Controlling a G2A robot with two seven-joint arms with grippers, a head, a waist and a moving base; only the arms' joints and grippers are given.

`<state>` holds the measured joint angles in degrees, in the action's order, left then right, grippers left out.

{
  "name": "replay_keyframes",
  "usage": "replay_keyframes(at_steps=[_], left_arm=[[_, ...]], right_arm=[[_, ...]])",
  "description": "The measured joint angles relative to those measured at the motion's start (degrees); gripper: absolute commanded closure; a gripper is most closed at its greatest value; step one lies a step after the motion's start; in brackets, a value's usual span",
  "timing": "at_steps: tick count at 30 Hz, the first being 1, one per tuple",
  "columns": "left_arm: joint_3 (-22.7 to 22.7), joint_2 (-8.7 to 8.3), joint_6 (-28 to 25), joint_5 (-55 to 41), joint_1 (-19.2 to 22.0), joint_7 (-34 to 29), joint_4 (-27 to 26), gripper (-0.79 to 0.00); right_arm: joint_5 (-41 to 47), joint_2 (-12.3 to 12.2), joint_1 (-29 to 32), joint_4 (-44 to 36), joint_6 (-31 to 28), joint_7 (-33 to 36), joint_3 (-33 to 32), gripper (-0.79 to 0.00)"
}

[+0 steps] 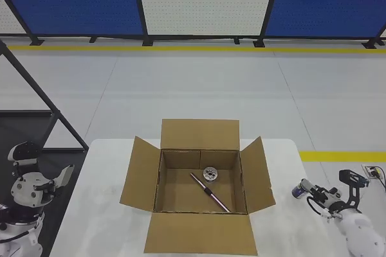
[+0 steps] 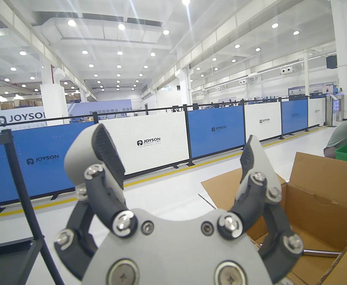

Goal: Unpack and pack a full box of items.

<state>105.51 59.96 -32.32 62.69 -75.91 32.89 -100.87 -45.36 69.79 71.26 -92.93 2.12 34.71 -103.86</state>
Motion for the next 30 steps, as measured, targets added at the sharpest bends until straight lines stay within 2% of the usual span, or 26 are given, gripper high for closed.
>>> replay_keyframes(at_steps=[13,19,23,27,30], left_arm=[[0.0,0.00,0.0,0.0,0.0,0.0,0.0,-0.785],[0.0,0.00,0.0,0.0,0.0,0.0,0.0,-0.785],[0.0,0.00,0.0,0.0,0.0,0.0,0.0,-0.785],[0.0,0.00,0.0,0.0,0.0,0.0,0.0,-0.785],[0.0,0.00,0.0,0.0,0.0,0.0,0.0,-0.785]], right_arm=[[-0.4,0.0,0.2,-0.1,-0.3,-0.5,0.4,-0.785],[-6.5,-0.3,1.8,1.4,-7.7,-9.1,2.7,-0.785],[-13.5,-0.6,2.6,3.6,-10.0,-16.0,3.4,-0.785],[-17.3,-1.0,1.6,7.2,-13.5,-18.9,4.3,-0.785],[-19.3,-1.1,-0.3,10.3,-13.3,-19.2,5.3,-0.785]])
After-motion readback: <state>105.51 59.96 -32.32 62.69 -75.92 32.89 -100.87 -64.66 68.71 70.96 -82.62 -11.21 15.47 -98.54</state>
